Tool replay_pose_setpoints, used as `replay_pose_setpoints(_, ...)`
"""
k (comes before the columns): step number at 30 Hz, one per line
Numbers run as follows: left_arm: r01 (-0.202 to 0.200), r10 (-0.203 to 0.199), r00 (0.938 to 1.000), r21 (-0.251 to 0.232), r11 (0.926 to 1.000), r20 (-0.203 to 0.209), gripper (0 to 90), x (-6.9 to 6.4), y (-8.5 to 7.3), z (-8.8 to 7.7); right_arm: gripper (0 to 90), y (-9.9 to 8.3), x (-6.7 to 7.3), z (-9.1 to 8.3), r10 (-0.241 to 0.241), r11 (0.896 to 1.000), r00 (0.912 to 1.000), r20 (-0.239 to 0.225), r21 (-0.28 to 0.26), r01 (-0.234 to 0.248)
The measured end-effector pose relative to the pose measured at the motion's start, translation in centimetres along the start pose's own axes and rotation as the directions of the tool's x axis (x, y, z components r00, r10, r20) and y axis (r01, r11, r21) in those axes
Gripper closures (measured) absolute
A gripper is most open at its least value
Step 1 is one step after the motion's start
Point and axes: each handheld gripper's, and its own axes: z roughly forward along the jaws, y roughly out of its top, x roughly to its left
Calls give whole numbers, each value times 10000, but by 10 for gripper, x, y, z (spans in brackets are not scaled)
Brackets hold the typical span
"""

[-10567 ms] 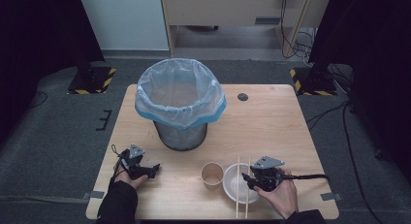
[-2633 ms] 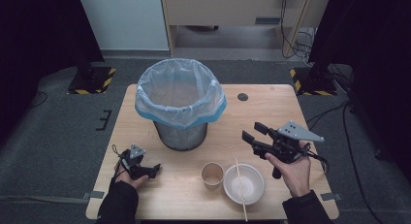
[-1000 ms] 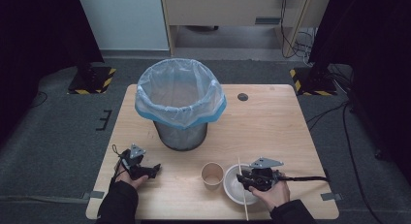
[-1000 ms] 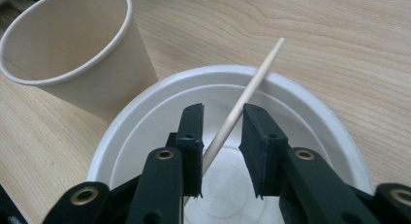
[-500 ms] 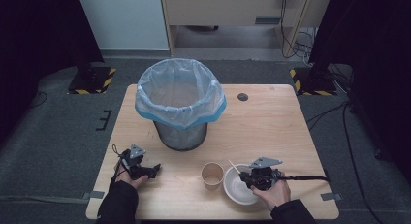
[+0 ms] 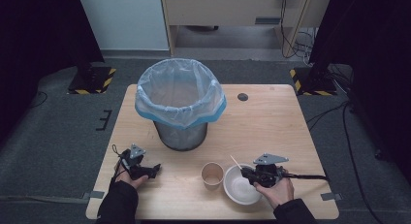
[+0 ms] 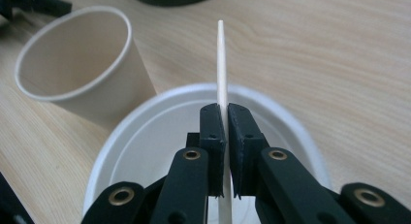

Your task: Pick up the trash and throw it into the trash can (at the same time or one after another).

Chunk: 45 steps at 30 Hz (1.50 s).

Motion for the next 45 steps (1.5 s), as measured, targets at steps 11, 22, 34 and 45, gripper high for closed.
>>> replay_pose_setpoints(11, 3, -3, 10000, -2, 10000, 0, 0, 0, 0, 0, 859, 17, -10, -20, 537, 9841, 9977, -404, -1671, -598)
replay_pose_setpoints(22, -2, 2, 10000, -1, 10000, -1, 0, 0, 0, 0, 859, 43, -22, -37, 675, 9389, 9947, -780, -3322, -897)
replay_pose_setpoints(34, -1, 1, 10000, -1, 10000, 0, 0, 0, 0, 0, 859, 102, -12, -65, 275, 8484, 9912, -1295, -5214, -916)
replay_pose_setpoints(45, -1, 1, 10000, -2, 10000, 1, 0, 0, 0, 0, 859, 147, -5, -85, 71, 7631, 9899, -1413, -6390, -967)
